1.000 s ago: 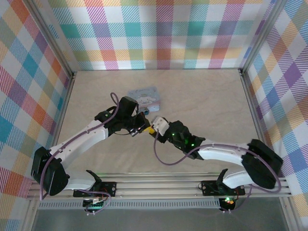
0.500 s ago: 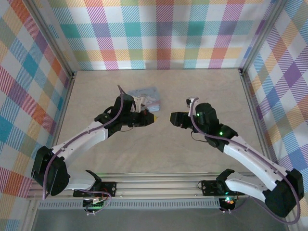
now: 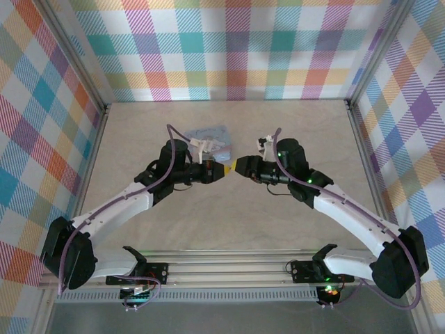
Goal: Unlock a padlock with a key
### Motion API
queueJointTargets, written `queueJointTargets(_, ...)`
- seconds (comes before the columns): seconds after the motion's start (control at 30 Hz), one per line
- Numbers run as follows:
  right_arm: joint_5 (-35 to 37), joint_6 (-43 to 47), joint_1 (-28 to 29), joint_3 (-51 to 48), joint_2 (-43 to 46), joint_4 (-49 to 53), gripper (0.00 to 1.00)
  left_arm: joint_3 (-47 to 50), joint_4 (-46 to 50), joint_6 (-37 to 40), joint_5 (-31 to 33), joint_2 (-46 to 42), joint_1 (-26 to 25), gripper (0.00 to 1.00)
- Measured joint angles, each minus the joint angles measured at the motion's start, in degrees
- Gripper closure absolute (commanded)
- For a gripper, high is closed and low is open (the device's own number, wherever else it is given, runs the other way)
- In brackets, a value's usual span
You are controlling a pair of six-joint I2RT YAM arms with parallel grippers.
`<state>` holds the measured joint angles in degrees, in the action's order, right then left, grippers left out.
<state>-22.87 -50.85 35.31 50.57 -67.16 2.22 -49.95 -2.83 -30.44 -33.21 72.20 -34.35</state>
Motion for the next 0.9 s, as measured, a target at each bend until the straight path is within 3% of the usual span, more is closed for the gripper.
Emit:
queueJointTargets(0.3,-0.2,-4.5,-0.1,-0.2,-1.8,-3.5,0.63,1.6,-3.8,-1.5,-0.2,-3.0,0.0,1.0)
queueJointTargets(0.5,-1.4,-7.3,-0.4,-0.2,-3.5,-7.5,0.76,2.5,-5.4,-1.7,-0.4,-3.6,0.0,1.0)
queueJointTargets(0.67,-2.5,-9.0,-0.5,-0.7,-5.0,-10.5,0.98,3.0,-5.6,-1.7,-0.3,-3.8,0.0,1.0)
queueJointTargets(0.9,-3.1,-9.6,-0.9,-2.2,-5.2,-13.8,1.0,3.2,-4.7,-1.2,0.3,-4.4,0.0,1.0)
